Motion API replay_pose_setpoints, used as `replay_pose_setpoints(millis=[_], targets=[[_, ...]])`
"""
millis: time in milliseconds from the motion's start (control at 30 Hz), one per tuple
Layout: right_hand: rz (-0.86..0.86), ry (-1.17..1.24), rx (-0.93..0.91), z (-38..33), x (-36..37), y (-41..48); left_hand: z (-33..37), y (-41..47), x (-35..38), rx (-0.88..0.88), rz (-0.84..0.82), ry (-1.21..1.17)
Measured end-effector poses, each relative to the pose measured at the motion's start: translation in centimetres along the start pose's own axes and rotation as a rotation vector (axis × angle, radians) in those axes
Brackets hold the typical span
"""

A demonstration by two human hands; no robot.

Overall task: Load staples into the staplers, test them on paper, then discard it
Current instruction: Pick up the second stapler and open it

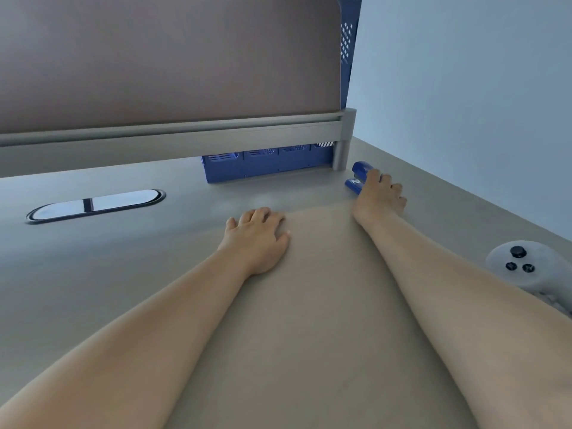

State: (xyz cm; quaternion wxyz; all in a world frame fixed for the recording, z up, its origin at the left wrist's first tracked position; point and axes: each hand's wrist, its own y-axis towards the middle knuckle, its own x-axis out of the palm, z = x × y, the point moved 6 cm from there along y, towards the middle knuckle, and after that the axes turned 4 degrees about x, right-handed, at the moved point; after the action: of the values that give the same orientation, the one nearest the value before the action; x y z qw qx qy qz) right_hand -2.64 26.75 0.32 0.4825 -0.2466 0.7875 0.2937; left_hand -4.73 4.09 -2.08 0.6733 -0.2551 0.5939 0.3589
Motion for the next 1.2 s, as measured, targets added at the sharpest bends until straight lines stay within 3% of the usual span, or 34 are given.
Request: replay_pose_setpoints(millis=[267,500,667,733,1000,1200], targets=[[0.029,0.122,-0.017,-0.1,-0.3,-0.4,0.1,-0.1,-0.4,-0.013,0.066,-0.03],[-0.074,0.269,-0.183,-2.5,-1.7,-6.3,0.2,-1.3,-1.2,0.012,0.093,-0.135],[-0.223,0.389,-0.318,-5.3,-2.4,-12.1,-1.7,-4.7,-2.1,-0.19,0.148,-0.778],[-0.328,0.469,-0.379,-6.1,-2.7,-14.4,-2.0,-6.7,-2.7,-0.208,0.166,-0.928],[-0.621,0.554,-0.592,-8.6,-6.3,-26.4,-5.6,-20.6,-5.8,-0.176,0.308,-0.862],[-0.701,0.485,-0.795,-11.9,-6.8,-34.5,-8.4,-30.5,-6.2,-0.23,0.335,-0.837]])
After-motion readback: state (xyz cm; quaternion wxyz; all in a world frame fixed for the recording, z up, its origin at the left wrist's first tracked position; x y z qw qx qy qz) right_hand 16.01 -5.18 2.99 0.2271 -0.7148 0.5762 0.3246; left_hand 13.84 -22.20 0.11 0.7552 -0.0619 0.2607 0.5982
